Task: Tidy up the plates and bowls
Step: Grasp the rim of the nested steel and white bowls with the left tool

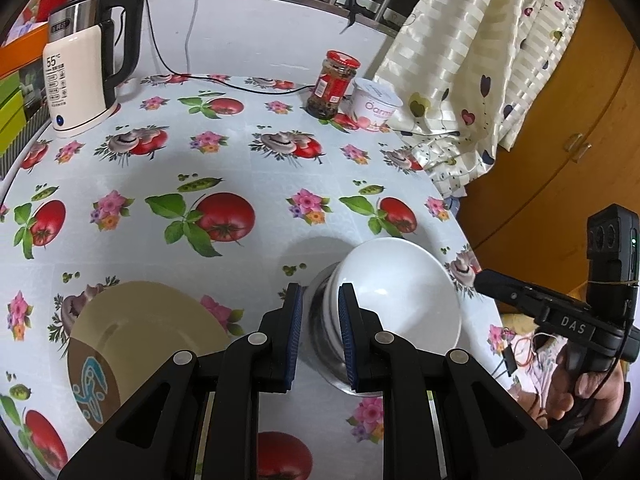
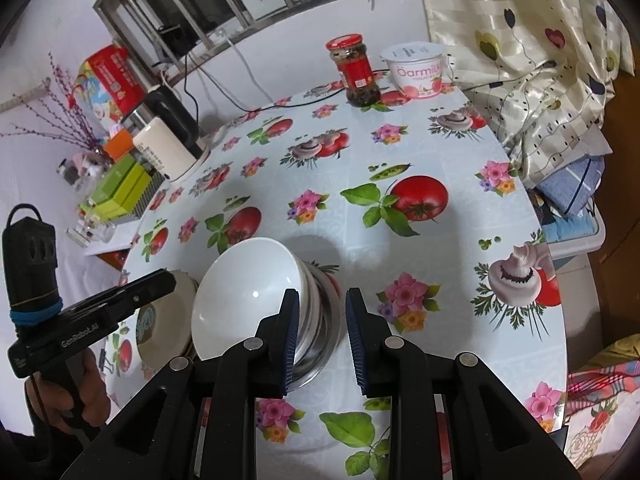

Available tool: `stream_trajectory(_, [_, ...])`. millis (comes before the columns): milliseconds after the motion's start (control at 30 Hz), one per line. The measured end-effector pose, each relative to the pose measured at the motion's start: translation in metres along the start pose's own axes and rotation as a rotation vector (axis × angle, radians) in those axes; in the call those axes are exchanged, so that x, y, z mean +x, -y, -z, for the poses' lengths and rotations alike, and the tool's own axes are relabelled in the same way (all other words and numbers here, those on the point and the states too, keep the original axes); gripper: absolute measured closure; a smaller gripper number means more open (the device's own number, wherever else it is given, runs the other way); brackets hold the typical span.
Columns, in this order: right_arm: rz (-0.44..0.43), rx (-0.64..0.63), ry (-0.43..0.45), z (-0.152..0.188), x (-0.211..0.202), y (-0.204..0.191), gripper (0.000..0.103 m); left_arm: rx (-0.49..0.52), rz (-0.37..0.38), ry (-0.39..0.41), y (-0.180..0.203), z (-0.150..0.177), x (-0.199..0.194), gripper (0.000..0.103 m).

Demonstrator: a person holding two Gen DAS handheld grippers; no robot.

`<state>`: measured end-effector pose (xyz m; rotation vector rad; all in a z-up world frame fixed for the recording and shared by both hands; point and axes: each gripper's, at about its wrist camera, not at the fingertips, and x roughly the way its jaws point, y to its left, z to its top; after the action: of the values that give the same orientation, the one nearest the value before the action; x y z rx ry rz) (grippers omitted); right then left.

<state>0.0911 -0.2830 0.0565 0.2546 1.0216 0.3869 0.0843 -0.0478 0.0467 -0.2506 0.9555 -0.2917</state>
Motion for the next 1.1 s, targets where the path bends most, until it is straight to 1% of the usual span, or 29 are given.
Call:
stream_trajectory(400, [0.003, 0.043, -0.023, 0.005, 0.006, 0.018, 0.08, -0.033, -0.016, -0.037, -0.016, 0.007, 0.014, 0.084])
stream_trajectory(600, [-0.019, 0.059, -0.054, 0.01, 0.016, 0.023, 0.08, -0.065, 0.024, -0.073, -0.027, 0.012, 0.024, 0.084])
stream_trajectory(767, [-0.057, 0.097, -0.093, 0.015, 0.028, 0.033, 0.08, -0.096, 0.065, -0.108, -0.034, 0.019, 0.031, 0.084])
stream_trajectory(933, [-0.097, 0.111, -0.124, 0.021, 0.038, 0.036, 0.08, -0.104, 0.089, -0.133, -0.034, 0.023, 0.037, 0.084])
stream_trajectory(1100, [-0.128, 0.116, -0.143, 0.024, 0.046, 0.035, 0.084, -0.109, 0.11, -0.152, -0.035, 0.025, 0.042, 0.084])
